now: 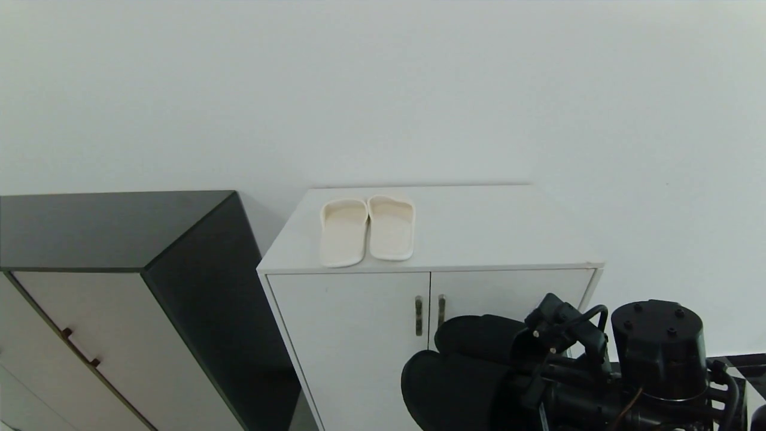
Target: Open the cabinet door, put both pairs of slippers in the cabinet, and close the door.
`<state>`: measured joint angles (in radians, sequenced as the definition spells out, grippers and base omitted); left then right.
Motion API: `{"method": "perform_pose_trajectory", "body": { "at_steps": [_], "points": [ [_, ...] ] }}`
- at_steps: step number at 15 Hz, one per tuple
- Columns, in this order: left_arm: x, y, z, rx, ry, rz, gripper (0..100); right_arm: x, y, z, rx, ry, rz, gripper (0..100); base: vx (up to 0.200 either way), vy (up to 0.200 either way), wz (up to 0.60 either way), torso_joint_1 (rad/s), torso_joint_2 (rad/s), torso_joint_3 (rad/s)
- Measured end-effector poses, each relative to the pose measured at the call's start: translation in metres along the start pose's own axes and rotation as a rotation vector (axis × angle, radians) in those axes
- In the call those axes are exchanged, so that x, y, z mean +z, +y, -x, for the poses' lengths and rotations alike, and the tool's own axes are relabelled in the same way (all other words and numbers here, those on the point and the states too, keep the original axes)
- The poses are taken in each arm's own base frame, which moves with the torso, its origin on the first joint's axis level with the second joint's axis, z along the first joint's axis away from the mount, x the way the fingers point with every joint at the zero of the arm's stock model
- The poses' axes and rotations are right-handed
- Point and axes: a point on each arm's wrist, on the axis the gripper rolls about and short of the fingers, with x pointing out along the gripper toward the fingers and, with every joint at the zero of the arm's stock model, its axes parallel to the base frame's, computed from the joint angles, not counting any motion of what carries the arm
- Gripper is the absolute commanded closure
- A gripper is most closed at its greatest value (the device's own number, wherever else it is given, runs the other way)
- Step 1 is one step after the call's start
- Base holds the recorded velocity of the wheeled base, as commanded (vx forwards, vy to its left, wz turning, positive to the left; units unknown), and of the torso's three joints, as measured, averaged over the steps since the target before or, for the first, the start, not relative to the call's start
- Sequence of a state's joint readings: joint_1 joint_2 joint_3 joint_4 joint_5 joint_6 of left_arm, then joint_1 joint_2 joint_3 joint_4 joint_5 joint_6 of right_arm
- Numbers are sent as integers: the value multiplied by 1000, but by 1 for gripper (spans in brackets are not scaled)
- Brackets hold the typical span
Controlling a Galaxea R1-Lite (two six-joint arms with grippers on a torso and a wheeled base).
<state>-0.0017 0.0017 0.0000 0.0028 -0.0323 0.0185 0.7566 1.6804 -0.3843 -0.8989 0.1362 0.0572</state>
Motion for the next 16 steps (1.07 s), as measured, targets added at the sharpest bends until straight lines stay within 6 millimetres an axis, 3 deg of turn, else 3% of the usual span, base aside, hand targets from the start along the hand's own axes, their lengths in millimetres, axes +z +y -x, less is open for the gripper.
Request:
{"method": "perform_pose_trajectory", "body": {
  "at_steps": [16],
  "points": [
    [0,0,0,-2,2,-24,0,-15,8,3,31,19,11,100,0,0,0,-183,504,321]
  ]
}}
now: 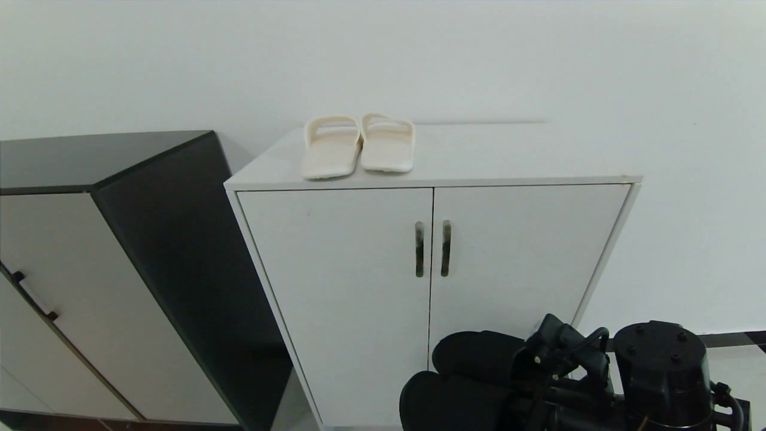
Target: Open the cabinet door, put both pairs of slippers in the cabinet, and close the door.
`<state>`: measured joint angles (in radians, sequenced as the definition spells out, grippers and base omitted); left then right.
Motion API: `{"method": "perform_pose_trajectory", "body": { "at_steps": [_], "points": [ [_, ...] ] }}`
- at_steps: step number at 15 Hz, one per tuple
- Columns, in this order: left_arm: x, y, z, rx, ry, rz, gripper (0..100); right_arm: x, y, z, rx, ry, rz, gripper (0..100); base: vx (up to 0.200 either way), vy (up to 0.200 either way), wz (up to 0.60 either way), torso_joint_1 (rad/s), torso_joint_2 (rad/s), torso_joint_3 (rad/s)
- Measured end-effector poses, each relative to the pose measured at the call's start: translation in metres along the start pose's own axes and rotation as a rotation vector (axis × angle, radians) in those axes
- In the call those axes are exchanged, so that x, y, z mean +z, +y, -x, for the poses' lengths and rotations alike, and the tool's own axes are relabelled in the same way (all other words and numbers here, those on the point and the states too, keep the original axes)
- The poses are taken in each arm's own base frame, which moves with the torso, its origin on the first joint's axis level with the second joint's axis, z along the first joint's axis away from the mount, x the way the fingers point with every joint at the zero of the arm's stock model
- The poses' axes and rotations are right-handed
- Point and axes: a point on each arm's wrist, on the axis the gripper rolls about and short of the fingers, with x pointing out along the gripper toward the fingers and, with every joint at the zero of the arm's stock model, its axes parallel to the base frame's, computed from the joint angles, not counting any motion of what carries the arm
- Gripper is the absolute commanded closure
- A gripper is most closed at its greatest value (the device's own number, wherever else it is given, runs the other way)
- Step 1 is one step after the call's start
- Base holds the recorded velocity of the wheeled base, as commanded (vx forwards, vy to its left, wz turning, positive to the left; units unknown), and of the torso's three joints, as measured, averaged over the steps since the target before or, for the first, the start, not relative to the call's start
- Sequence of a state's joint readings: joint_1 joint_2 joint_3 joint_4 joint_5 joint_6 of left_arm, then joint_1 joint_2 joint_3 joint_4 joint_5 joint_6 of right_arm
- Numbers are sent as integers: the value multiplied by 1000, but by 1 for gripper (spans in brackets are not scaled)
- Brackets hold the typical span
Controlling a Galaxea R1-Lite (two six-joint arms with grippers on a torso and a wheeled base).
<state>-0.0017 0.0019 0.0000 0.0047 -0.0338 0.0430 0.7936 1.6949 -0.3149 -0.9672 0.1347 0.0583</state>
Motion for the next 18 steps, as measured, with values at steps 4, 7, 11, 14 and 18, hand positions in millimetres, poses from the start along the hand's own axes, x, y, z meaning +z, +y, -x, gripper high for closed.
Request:
{"method": "perform_pose_trajectory", "body": {
  "at_steps": [4,7,11,14,18],
  "points": [
    [1,1,-3,-26,44,14,0,-1,1,0,4,4,2,100,0,0,0,-104,453,348],
    [3,1,-9,-71,114,12,0,-3,3,0,10,9,10,100,0,0,0,-63,450,378],
    [26,2,-17,-128,107,48,0,-3,4,0,9,10,13,100,0,0,0,-15,307,293],
    [58,1,-36,-178,87,80,0,-2,4,0,11,8,28,100,0,0,0,1,27,15],
    [95,-21,-91,-416,45,112,0,-3,3,1,5,10,27,100,0,0,0,0,0,0]
  ]
}}
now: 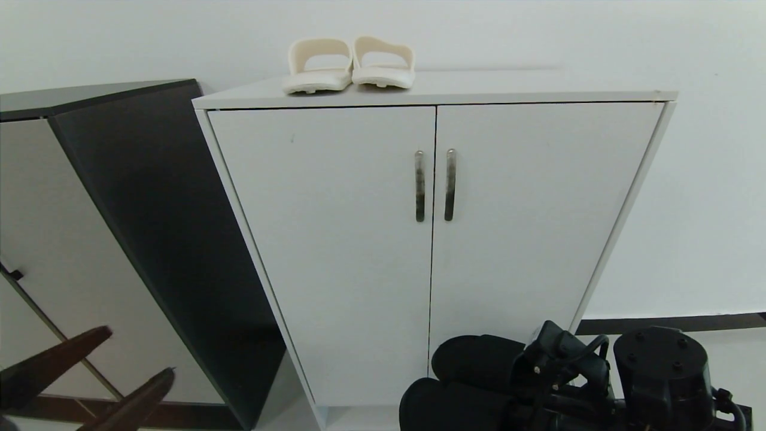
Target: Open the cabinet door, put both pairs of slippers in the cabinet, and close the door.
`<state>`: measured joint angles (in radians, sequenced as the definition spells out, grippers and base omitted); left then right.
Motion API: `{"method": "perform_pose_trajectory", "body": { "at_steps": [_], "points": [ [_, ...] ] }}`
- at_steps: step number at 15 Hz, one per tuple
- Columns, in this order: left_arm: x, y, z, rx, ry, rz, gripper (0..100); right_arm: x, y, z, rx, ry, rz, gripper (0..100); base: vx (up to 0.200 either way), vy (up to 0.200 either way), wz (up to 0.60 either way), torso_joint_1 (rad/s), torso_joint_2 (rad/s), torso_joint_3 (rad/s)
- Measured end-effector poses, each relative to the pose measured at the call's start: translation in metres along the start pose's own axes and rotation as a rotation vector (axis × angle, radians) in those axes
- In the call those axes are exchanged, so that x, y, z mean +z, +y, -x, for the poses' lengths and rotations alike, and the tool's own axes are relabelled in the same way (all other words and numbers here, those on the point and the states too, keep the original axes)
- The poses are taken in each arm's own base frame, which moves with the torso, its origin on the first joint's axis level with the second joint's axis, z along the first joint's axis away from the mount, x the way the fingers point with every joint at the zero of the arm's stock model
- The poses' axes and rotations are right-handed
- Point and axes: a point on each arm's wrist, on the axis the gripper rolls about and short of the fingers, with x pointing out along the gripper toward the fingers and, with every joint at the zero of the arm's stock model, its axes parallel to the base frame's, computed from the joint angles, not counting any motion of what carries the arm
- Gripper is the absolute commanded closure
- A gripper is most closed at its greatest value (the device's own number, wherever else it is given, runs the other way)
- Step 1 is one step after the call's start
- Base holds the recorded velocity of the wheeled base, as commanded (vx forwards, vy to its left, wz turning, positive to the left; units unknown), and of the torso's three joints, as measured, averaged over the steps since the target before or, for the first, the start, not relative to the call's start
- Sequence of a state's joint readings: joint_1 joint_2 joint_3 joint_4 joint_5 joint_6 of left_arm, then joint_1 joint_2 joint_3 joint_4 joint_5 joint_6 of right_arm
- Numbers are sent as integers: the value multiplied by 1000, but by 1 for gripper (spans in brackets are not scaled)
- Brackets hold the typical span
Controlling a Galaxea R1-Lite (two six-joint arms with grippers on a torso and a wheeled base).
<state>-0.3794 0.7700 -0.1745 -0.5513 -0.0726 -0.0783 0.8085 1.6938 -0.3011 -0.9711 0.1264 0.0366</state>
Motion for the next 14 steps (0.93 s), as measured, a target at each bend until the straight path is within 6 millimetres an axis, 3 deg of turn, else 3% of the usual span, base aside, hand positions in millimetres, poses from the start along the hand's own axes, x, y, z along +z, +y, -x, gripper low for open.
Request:
{"method": "perform_pose_trajectory", "body": {
  "at_steps": [8,11,14],
  "points": [
    [49,-58,-141,-441,-9,79,0,-3,-1,3,-6,-12,9,100,0,0,0,0,0,0],
    [61,-74,-172,-579,21,145,0,-4,-1,3,-6,-9,17,100,0,0,0,0,0,0],
    [76,-82,-191,-688,111,207,0,-5,-1,2,0,-1,16,100,0,0,0,0,0,0]
  ]
}}
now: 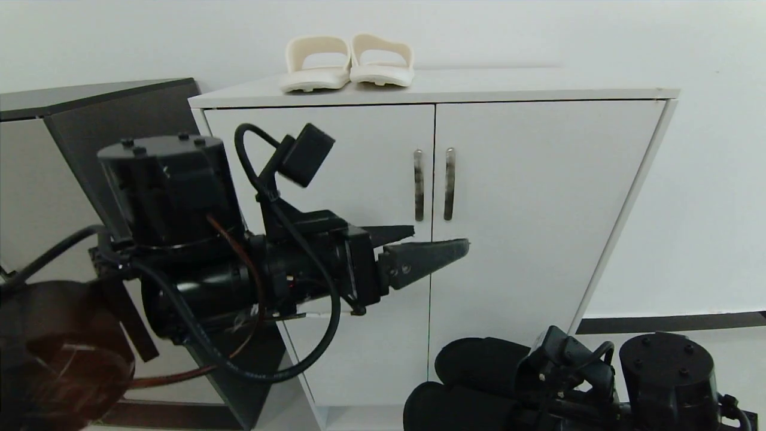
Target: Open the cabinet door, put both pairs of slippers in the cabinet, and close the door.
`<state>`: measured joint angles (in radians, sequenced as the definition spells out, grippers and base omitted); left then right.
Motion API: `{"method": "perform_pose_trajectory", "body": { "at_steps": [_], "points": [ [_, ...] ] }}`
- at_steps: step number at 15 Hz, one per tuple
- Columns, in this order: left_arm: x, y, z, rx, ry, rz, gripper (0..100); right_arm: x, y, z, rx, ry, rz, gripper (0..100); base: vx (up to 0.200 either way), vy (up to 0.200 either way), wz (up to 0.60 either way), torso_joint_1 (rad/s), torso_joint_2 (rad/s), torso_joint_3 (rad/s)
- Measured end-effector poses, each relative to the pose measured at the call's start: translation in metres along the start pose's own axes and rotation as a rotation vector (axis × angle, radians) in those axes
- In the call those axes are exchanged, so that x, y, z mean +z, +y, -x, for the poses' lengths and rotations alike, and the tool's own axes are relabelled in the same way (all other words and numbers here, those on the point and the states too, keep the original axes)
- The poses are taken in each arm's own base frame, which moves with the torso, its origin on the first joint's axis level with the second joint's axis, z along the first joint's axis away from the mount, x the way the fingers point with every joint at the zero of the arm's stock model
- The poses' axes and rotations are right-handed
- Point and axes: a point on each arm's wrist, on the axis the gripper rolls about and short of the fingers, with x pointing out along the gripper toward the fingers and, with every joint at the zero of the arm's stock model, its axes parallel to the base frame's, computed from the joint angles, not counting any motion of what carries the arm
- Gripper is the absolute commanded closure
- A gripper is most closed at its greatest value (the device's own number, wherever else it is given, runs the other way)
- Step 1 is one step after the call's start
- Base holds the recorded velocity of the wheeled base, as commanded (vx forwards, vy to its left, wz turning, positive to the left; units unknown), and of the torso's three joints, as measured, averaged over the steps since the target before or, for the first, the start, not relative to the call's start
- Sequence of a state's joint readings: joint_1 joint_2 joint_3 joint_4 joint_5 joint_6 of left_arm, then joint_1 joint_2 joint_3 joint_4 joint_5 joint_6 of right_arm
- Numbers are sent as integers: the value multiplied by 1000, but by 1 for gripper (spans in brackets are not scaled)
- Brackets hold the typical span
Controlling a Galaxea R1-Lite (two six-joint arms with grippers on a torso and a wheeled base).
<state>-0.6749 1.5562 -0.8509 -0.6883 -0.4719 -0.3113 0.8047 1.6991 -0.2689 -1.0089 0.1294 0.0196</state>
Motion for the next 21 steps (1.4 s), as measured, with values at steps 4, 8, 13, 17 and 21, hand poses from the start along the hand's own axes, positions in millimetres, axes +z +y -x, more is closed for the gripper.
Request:
{"method": "perform_pose_trajectory", "body": {
  "at_steps": [4,8,13,17,21],
  "points": [
    [33,5,-22,-98,-15,33,0,-3,0,-1,3,12,-1,100,0,0,0,0,0,0],
    [35,18,-44,-104,-5,39,0,-5,0,-2,4,23,-3,100,0,0,0,0,0,0],
    [29,37,-60,50,-38,47,0,-6,0,-3,3,29,-4,100,0,0,0,0,0,0],
    [32,40,-65,93,-66,44,0,-6,0,-4,3,33,-4,100,0,0,0,0,0,0],
    [36,44,-76,84,-81,35,0,-8,-1,-5,3,40,-4,100,0,0,0,0,0,0]
  ]
}}
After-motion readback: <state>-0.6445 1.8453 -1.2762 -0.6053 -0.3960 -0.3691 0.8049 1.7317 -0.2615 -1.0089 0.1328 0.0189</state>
